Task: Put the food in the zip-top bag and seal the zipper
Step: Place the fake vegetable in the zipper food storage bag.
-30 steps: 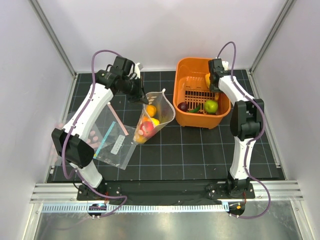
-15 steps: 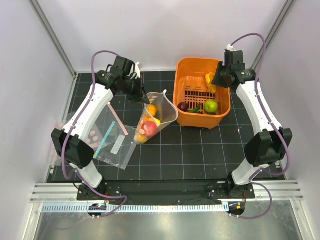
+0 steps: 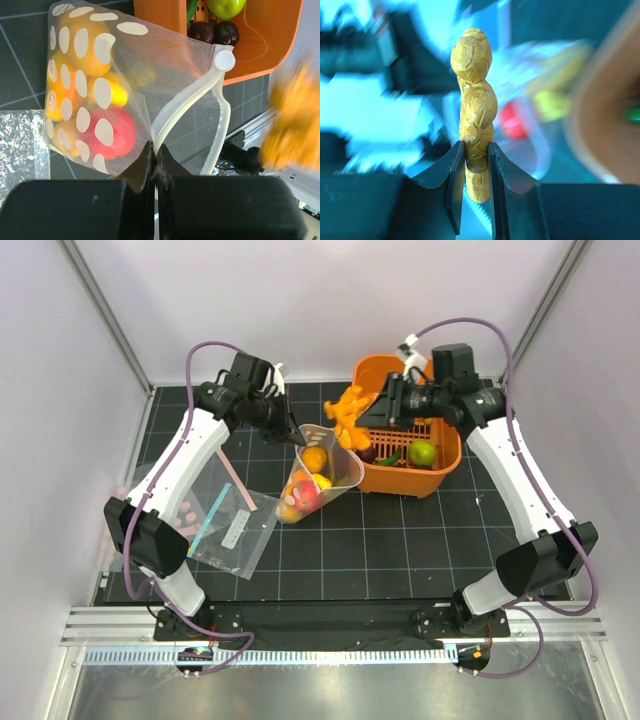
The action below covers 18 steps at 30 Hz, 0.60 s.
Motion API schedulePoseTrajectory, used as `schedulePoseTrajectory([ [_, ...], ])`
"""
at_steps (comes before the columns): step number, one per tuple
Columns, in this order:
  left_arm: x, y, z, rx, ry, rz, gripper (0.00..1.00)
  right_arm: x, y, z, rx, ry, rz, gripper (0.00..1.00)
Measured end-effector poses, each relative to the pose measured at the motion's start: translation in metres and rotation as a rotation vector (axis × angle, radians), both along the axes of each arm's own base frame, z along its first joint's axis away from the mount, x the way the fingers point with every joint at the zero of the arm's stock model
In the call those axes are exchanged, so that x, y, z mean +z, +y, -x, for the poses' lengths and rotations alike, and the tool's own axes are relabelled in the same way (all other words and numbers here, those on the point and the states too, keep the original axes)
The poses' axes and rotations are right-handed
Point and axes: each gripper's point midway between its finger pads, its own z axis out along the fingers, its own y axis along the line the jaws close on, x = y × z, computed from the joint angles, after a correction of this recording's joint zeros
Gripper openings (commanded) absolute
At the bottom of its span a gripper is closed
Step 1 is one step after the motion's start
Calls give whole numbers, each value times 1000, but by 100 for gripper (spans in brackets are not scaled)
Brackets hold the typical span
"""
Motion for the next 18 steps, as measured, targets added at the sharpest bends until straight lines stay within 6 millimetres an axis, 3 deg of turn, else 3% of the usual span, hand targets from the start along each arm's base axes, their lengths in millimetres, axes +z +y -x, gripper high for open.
schedulePoseTrajectory([
  [2, 1, -1, -1, 4, -4, 5, 0, 3, 25, 23, 109, 35, -44, 1],
  [6, 3, -2, -4, 7, -14, 13, 0, 4, 53, 58, 253, 122, -90, 1],
  [10, 5, -4, -8, 14, -29, 21, 0, 1, 54, 68, 274, 166, -102, 1],
  [18, 3, -2, -8, 2, -40, 10, 0, -22, 48, 78, 259, 261, -35, 1],
])
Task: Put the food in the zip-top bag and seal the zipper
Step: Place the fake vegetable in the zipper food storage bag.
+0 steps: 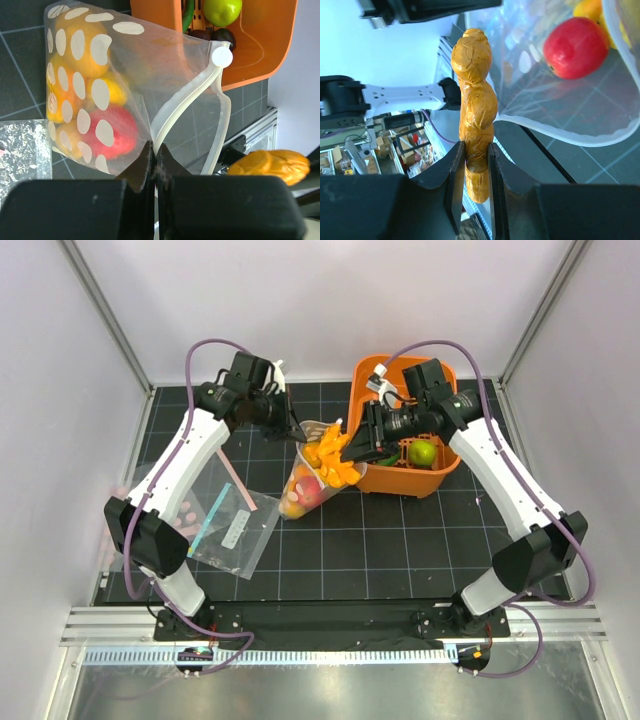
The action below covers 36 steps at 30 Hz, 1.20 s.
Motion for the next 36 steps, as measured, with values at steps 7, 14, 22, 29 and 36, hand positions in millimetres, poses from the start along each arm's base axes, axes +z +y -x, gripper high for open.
schedulePoseTrajectory([
  [7, 0, -1, 2, -26, -6, 1, 0, -25, 3, -20, 8, 31, 121, 1],
  [14, 3, -5, 5, -45, 2, 25, 0, -59, 12, -46, -9, 63, 230, 1],
  [22, 7, -10, 9, -53, 18, 64, 0, -68, 28, -64, -43, -1, 298, 25],
  [29, 11, -17, 17, -62, 52, 132, 0, -76, 37, -74, -123, -102, 321, 90],
  [36, 9, -7, 16, -9, 82, 185, 0, -34, 3, -78, -253, -241, 324, 73],
])
